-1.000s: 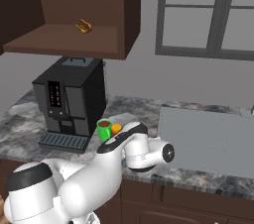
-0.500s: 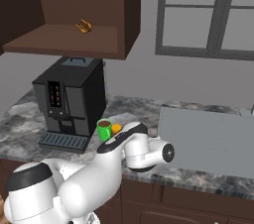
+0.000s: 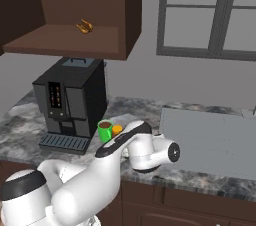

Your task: Pick the cinnamon and honey bottle from the cabinet and place them next to the mug.

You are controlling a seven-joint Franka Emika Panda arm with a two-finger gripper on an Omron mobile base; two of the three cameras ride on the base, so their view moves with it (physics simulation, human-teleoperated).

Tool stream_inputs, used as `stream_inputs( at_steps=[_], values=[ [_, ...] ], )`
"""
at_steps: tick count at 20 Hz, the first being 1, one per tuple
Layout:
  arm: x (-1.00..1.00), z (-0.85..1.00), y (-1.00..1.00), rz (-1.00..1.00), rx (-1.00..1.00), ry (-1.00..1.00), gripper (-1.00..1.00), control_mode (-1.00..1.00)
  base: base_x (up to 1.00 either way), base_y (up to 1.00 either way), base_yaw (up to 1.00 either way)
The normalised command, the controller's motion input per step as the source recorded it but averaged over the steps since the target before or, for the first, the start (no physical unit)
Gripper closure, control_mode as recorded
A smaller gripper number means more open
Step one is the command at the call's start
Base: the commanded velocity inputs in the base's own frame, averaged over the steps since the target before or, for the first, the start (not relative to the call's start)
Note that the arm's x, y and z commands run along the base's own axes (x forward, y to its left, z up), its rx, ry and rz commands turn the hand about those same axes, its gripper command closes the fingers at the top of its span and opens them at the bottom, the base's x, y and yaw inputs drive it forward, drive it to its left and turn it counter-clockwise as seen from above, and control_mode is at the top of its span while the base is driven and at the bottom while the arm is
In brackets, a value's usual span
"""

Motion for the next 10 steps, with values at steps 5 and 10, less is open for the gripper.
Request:
stream_inputs(
  at_steps=[5, 10],
  values=[
    [-0.48, 0.80, 0.00, 0.00, 0.00, -0.10, -1.00, -1.00, 0.00, 0.00, 0.00],
    [-0.68, 0.79, 0.17, -0.03, 0.00, -0.10, -1.00, -1.00, 0.00, 0.00, 0.00]
  ],
)
